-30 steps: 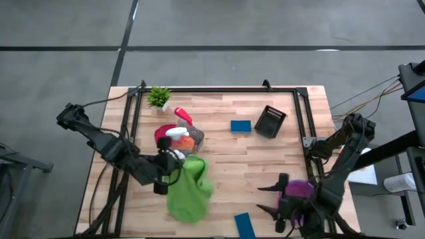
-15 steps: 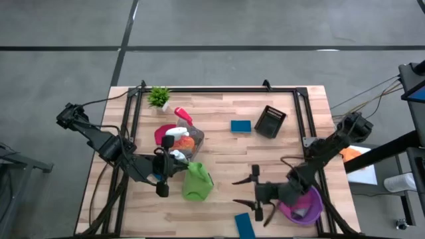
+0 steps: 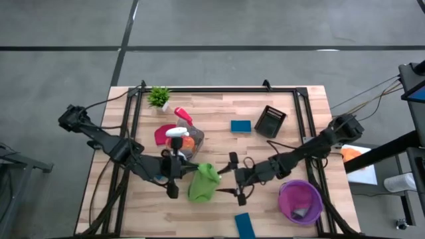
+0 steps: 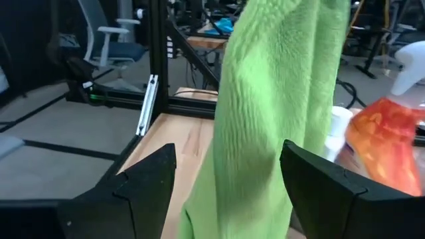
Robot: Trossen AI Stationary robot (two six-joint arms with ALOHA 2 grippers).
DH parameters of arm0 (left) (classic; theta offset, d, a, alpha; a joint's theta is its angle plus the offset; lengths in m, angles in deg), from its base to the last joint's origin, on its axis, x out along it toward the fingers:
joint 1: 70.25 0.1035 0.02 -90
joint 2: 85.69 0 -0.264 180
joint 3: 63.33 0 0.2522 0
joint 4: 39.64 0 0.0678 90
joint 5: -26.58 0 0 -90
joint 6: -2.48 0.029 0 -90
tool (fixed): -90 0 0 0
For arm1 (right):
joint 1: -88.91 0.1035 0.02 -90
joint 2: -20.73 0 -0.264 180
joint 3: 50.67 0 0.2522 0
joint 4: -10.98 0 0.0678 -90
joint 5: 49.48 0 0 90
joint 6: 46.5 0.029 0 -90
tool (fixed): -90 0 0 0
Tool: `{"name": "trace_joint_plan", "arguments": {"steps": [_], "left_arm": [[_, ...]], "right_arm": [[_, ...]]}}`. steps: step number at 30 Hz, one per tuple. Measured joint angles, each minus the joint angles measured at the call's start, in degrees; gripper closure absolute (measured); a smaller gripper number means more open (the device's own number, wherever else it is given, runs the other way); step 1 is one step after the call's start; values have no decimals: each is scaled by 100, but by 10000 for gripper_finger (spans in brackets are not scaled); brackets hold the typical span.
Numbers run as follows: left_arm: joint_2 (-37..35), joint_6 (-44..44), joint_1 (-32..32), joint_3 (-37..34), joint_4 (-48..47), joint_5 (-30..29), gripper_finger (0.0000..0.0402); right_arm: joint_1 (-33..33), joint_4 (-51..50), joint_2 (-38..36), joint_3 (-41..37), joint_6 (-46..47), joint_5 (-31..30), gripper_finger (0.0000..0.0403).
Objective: Pick & Place Kitchen Items
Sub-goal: Put the green microfiber cloth into the purple bucket
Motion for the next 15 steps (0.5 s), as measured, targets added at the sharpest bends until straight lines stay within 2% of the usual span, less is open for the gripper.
{"name": "trace_joint_plan", "arguments": {"steps": [3, 8, 12, 15], "left_arm": [[139, 156, 97, -2, 114, 91, 401], [310, 535, 233, -2, 545, 222, 401], [346, 715, 264, -2, 824, 471, 401], [345, 717, 263, -2, 910, 594, 401]], "right_arm": [[-63, 30, 221, 252, -21, 258, 137], [-133, 11, 655, 689, -90, 291, 137], [-182, -100, 995, 1023, -91, 119, 139], [-181, -265, 1187, 1203, -150, -136, 163]]}}
